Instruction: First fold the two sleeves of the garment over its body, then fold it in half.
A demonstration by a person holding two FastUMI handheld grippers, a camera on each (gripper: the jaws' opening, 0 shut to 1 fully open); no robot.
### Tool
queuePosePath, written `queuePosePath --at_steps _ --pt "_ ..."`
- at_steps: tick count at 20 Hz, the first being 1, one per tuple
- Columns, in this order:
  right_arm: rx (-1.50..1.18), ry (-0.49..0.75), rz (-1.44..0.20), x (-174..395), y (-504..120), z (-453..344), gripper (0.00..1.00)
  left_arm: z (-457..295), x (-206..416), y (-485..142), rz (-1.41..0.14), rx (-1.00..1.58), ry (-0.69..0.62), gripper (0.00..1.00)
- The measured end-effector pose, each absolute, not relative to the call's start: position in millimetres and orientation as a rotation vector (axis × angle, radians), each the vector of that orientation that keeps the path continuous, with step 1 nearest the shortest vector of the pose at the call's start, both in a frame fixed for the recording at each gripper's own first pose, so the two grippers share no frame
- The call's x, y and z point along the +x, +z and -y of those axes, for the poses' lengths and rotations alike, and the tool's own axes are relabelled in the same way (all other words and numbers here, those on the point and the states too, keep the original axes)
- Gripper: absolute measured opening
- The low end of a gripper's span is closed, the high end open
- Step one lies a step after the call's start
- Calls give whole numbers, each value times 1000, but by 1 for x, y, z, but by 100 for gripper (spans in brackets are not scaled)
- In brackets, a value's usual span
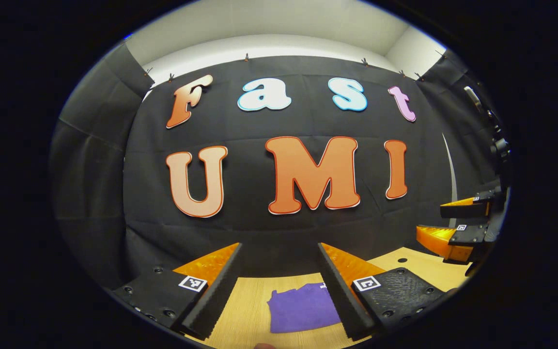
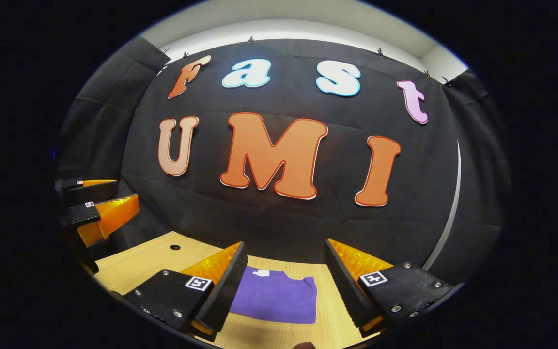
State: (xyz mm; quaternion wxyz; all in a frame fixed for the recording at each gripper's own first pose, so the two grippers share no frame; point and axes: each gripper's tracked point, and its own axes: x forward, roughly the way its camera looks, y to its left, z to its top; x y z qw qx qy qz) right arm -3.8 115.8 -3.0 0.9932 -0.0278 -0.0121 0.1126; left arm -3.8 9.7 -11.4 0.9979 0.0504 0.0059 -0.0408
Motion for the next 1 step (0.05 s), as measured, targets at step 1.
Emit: queuePosePath --at_steps 1 --pt "-65 219 33 -3 2 -117 95 -11 -2 -10 -9 102 -91 94"
